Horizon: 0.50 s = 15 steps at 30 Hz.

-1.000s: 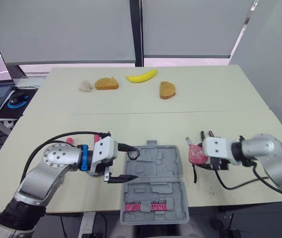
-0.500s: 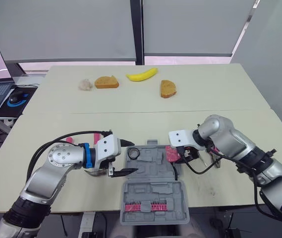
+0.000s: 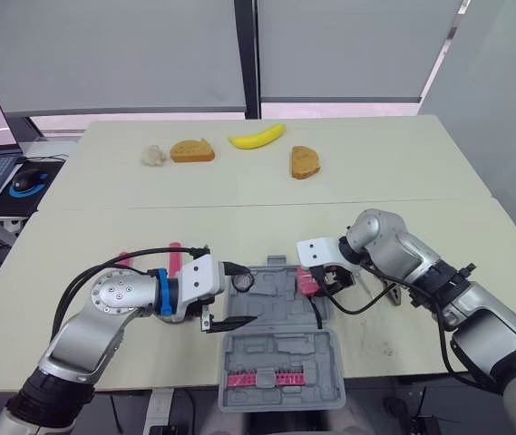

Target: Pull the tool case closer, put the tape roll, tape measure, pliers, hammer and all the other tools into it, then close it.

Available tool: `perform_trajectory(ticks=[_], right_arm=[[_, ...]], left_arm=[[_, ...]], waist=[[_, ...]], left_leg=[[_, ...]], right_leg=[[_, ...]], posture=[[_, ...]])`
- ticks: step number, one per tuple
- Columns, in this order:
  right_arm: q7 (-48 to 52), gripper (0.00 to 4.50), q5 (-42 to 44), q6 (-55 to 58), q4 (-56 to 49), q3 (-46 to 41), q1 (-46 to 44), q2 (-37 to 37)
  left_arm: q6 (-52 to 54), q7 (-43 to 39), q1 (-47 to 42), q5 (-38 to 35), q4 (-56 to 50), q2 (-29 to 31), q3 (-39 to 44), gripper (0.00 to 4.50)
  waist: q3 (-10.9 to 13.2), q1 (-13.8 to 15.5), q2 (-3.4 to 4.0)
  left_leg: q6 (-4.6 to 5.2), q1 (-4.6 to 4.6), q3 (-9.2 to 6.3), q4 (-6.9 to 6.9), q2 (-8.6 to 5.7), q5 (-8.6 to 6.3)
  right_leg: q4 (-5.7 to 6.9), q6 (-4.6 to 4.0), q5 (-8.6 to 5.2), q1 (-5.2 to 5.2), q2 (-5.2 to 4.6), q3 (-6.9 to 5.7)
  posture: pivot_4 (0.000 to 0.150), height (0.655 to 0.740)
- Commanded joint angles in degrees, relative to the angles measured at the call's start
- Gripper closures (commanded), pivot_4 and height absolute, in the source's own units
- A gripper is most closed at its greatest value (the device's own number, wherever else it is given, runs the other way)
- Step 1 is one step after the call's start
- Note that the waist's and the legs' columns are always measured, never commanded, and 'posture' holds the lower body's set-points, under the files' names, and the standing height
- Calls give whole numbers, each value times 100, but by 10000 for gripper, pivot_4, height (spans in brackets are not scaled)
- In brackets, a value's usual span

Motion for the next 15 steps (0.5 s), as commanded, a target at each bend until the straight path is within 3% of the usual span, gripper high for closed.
perform_trajectory(ticks=[1,11,15], right_arm=[[-25,13626,-27,-59,-6,-122,-104,62],[-111,13626,-66,-260,118,-150,-136,148],[-137,240,-72,-357,85,-177,-130,133]], left_arm=[[-137,-53,-41,-71,-156,-33,14,0],[-391,-228,37,-30,4,-42,-6,0],[-454,-242,79,-28,9,-59,-21,0]], waist=[[0,-13,0],[0,-19,0],[0,-20,0]], left_leg=[[0,0,0,0,0,0],[0,0,0,0,0,0],[0,0,1,0,0,0]], right_leg=[[0,0,0,0,0,0],[1,0,0,-2,0,1],[1,0,0,-2,0,2]], posture=[[1500,7400],[1500,7400],[1500,7400]])
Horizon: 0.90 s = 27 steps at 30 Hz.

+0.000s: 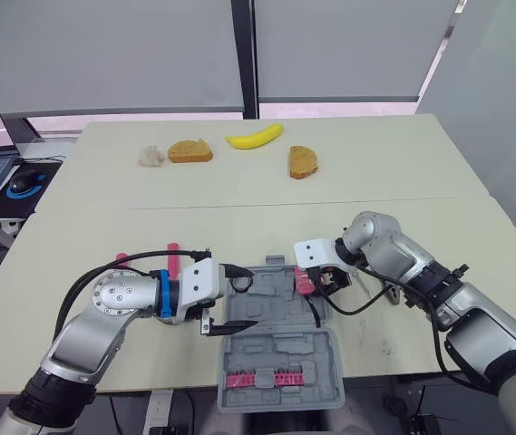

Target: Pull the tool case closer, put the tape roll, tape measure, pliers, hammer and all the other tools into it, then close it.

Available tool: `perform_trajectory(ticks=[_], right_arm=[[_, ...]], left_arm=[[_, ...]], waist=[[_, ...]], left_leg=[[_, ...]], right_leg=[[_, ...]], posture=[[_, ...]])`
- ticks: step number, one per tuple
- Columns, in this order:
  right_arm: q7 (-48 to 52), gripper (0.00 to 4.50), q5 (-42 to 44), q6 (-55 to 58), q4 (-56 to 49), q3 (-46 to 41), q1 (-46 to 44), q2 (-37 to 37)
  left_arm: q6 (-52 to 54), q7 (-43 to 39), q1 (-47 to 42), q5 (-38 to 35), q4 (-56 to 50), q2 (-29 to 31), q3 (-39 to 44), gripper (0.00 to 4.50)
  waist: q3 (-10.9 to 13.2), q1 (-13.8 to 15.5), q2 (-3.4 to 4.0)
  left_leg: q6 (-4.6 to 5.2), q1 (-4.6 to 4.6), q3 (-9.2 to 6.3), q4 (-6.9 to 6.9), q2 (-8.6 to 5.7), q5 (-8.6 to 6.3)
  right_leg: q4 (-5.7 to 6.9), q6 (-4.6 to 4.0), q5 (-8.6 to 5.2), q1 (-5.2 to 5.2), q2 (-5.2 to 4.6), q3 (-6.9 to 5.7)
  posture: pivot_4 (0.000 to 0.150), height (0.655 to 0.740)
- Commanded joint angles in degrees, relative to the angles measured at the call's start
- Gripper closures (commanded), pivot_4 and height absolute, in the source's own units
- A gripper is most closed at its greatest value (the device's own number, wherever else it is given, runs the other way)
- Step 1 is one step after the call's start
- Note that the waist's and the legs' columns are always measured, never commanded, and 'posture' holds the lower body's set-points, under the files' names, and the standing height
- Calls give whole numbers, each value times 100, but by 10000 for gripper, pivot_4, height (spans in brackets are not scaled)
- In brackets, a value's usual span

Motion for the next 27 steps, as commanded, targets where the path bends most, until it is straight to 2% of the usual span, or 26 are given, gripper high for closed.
perform_trajectory(ticks=[1,10,15,20,23,27], right_arm=[[-16,240,-10,-127,-139,-181,-119,-18],[111,240,376,134,-1057,-711,184,-334],[108,240,1071,-122,-1822,-1337,759,-587],[-102,240,1372,-234,-2098,-1630,1248,-713],[-244,6110,1455,-227,-2158,-1703,1405,-691],[-436,18807,1490,-325,-2102,-1715,1493,-658]], left_arm=[[-112,-40,37,-40,-95,-4,-3,0],[-84,2,152,-87,-202,6,29,0],[15,54,109,-226,-150,-20,158,0],[-41,10,59,-255,-9,16,201,0],[-39,-10,14,-252,36,2,196,0],[-47,-43,-63,-251,106,-3,170,0]], waist=[[0,0,0],[0,6,1],[0,9,1],[0,8,0],[0,8,0],[0,5,0]], left_leg=[[0,0,0,0,0,0],[0,0,-1,0,0,0],[1,-1,-3,0,0,-1],[1,0,-2,-1,1,-1],[1,0,-2,-1,1,-1],[1,1,-1,-1,1,-1]], right_leg=[[0,0,0,0,0,0],[1,0,0,0,0,0],[-2,0,0,3,-1,-1],[0,0,0,4,-1,-1],[0,0,0,4,-1,-2],[0,0,0,4,0,-1]], posture=[[1500,7400],[1500,7400],[1500,7400],[1500,7400],[1500,7400],[1500,7400]])
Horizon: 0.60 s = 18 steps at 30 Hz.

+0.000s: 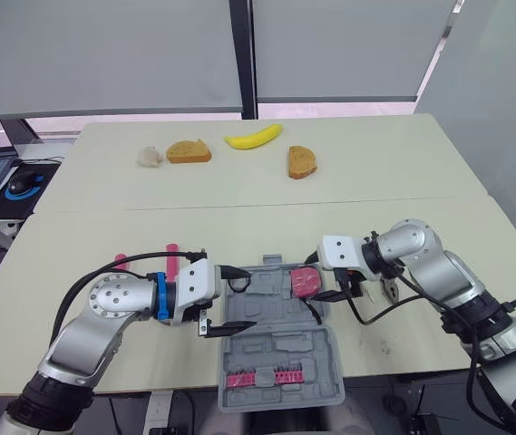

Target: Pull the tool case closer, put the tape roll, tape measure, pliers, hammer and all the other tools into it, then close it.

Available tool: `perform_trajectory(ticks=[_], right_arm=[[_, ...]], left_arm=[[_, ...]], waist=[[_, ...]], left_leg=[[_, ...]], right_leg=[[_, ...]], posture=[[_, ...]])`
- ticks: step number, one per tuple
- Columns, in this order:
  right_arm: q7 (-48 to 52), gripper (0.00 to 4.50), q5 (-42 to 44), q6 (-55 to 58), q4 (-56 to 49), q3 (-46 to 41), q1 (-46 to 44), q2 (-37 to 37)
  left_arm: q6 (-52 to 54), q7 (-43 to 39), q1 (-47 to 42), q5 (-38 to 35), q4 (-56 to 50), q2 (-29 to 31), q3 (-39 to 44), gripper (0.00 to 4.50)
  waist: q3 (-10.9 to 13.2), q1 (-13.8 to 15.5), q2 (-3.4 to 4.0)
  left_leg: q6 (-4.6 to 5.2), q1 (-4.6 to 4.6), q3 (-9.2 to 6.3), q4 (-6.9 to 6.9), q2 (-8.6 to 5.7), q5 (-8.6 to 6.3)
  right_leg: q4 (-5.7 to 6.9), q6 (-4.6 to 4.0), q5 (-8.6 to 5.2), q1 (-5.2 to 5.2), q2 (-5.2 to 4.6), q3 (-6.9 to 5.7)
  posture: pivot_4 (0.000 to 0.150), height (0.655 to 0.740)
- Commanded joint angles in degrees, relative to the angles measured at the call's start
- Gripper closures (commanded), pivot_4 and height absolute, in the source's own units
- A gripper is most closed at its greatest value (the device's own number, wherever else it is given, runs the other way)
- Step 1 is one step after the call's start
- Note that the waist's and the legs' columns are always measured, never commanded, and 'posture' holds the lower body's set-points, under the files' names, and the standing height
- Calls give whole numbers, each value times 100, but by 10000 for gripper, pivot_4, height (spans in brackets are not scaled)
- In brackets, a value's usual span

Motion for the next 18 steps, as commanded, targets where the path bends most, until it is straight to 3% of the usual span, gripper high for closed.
perform_trajectory(ticks=[1,8,18], right_arm=[[-203,20761,119,-117,-157,-187,25,46],[-421,34988,125,-228,-30,-197,113,104],[-788,34988,388,-867,739,-474,438,376]], left_arm=[[-60,-63,-97,-84,-21,-3,69,0],[-54,-108,-162,-62,24,-9,45,0],[-12,-147,-227,-93,9,0,59,0]], waist=[[0,0,0],[0,0,0],[0,0,0]], left_leg=[[0,0,0,0,0,0],[0,0,1,1,-1,0],[0,0,1,1,-1,0]], right_leg=[[0,0,0,0,0,0],[-1,0,0,1,0,0],[-1,0,0,3,-1,0]], posture=[[1500,7400],[1500,7400],[1500,7400]])
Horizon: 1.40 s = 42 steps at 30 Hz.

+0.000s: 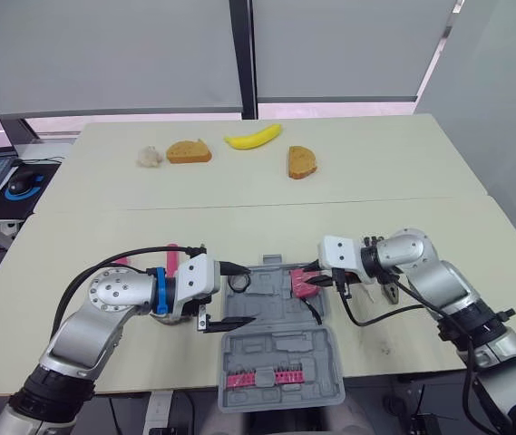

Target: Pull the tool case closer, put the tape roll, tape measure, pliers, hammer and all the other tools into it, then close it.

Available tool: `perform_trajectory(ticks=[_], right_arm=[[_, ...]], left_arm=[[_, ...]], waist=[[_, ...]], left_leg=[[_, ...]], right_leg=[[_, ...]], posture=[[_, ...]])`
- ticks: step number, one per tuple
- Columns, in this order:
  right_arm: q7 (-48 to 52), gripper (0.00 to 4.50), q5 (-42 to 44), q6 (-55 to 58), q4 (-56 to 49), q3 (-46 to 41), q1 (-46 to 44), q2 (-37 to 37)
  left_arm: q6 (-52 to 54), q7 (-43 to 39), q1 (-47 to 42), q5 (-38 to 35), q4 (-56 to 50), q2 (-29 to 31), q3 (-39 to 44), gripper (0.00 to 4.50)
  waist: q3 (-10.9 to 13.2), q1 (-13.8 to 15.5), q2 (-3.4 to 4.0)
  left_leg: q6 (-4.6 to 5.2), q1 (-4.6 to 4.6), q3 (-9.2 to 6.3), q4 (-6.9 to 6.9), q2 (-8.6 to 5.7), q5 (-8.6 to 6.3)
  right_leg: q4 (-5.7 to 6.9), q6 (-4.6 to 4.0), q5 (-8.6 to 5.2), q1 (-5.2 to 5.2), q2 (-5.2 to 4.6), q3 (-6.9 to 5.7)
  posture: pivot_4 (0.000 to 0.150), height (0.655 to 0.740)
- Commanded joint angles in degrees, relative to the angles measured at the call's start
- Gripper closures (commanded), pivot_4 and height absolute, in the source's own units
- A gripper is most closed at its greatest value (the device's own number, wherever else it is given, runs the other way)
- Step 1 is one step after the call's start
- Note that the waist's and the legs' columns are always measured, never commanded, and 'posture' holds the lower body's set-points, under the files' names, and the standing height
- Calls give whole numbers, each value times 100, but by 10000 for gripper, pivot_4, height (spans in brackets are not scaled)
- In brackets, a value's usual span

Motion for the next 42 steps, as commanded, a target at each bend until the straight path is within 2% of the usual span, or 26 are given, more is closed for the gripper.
perform_trajectory(ticks=[1,8,16,19,24,28,33,38,42], right_arm=[[-187,34988,143,-391,278,-210,80,133],[-427,34988,47,-940,1380,-208,38,424],[-316,34988,-177,-987,2518,24,-99,658],[-365,34988,-321,-806,2961,137,-160,793],[-475,34988,-339,-1001,3055,93,-230,950],[-573,34988,-231,-1235,2661,-73,-201,939],[-783,34988,-64,-1319,1485,-335,-51,833],[-1289,34988,-27,-1099,-341,-963,522,301],[-1445,34988,523,9,-1702,-2089,1456,-385]], left_arm=[[-10,-38,-91,-92,-79,1,58,0],[-19,-129,-159,-66,-69,45,24,0],[-19,-252,-168,-82,-48,115,81,0],[-18,-301,-126,-86,-60,167,134,0],[28,-252,-45,-159,-76,200,222,0],[-57,-210,21,-236,96,144,354,0],[-220,-110,102,-362,461,57,719,0],[-329,491,335,-539,1072,-58,1730,0],[-334,1089,752,-658,1607,-102,2730,0]], waist=[[0,0,0],[0,-7,0],[-6,-11,-1],[-11,-26,-4],[-18,-28,-5],[-18,-27,-5],[-13,-23,0],[-8,-9,5],[-10,31,3]], left_leg=[[0,0,0,1,0,0],[0,3,3,0,1,0],[0,17,3,0,2,0],[0,35,3,-2,3,0],[3,129,0,-25,9,-2],[3,127,0,-25,8,-2],[2,103,-1,-25,7,-2],[1,74,-2,-24,6,-2],[0,19,-5,-15,2,-2]], right_leg=[[0,0,0,0,0,0],[2,0,0,0,2,2],[4,0,0,14,3,2],[5,0,0,29,4,2],[-13,-5,-4,113,8,1],[-11,-4,-4,108,8,2],[-11,-4,-4,88,7,3],[-12,-4,-4,61,4,4],[-13,-4,-4,15,-1,1]], posture=[[1500,7400],[1500,7400],[1500,7400],[1500,7400],[1500,7400],[1500,7400],[1500,7400],[1500,7400],[1500,7400]])
